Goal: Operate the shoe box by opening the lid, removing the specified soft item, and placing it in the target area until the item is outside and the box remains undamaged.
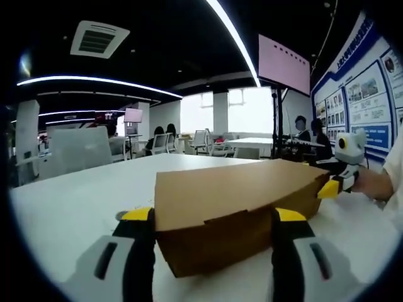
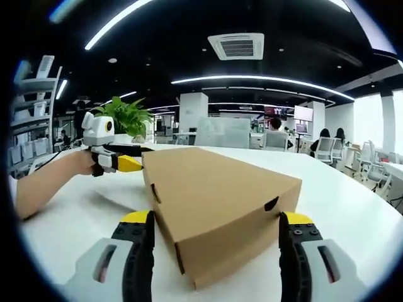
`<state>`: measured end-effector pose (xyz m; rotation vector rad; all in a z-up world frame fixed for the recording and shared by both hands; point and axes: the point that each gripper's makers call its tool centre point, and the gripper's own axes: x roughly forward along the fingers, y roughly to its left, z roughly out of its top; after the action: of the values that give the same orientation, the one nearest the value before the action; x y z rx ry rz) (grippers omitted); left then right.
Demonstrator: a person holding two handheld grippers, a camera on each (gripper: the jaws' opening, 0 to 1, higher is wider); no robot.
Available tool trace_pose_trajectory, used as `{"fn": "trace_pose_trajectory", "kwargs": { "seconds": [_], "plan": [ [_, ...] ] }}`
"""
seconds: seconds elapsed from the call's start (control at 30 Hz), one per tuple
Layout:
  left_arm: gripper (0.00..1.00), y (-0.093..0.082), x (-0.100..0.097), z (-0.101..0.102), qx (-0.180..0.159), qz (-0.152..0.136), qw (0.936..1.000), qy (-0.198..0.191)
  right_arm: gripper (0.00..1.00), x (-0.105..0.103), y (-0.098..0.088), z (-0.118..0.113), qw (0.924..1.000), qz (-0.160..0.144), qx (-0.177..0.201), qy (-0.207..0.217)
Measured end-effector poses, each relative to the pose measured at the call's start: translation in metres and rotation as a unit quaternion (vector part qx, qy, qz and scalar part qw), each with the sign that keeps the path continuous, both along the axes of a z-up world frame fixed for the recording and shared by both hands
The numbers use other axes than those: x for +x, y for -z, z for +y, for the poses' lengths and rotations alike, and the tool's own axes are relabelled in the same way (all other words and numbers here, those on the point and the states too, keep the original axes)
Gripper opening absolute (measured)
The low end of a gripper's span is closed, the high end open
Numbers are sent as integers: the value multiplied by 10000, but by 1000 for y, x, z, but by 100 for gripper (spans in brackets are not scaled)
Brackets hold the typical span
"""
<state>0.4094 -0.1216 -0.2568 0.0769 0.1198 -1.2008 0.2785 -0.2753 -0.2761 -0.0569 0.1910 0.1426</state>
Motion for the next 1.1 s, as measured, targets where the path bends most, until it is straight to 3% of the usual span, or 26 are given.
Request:
{"fn": "trace_pose_trajectory", "kwargs": {
  "seconds": [0.57,1.1],
  "plan": [
    [77,-1,-4,2,-165,-75,9998,-122,81,-4,-3,1,10000,-43,36,-47],
    [76,0,-9,4,-41,-22,9997,-241,77,-8,-3,0,9999,-2,69,-118]
  ]
}}
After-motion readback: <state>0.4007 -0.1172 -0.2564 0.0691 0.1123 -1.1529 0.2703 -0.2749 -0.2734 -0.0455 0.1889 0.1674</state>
